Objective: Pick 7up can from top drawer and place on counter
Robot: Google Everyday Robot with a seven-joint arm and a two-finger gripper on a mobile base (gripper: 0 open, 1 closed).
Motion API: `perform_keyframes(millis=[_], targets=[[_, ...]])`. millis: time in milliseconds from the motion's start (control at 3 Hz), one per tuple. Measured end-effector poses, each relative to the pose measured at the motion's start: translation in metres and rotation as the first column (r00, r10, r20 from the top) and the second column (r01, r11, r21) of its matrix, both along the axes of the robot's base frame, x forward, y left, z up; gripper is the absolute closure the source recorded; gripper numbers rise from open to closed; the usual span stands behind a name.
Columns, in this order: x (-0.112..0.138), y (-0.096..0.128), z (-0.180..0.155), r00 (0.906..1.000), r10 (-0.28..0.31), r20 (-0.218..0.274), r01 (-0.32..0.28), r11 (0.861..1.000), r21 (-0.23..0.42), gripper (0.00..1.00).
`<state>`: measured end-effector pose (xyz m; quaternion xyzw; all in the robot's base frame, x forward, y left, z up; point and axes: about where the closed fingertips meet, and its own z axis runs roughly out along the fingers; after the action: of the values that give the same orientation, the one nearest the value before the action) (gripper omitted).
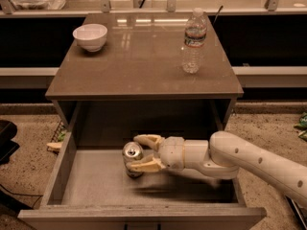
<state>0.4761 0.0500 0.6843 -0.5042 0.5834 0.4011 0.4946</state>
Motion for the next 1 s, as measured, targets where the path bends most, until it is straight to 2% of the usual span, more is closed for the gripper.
perform_keyframes(millis=[333, 667, 1000], targets=[[-0.0102, 0.0228, 0.0065, 0.9983, 0.056, 0.018, -0.057, 0.997, 0.045, 0.63], [-0.0111, 0.0252, 0.0073, 0.9980, 0.060, 0.019, -0.061, 0.997, 0.046, 0.94], [-0.0115, 0.0261, 0.0076, 0.9979, 0.062, 0.019, -0.063, 0.997, 0.046, 1.00]])
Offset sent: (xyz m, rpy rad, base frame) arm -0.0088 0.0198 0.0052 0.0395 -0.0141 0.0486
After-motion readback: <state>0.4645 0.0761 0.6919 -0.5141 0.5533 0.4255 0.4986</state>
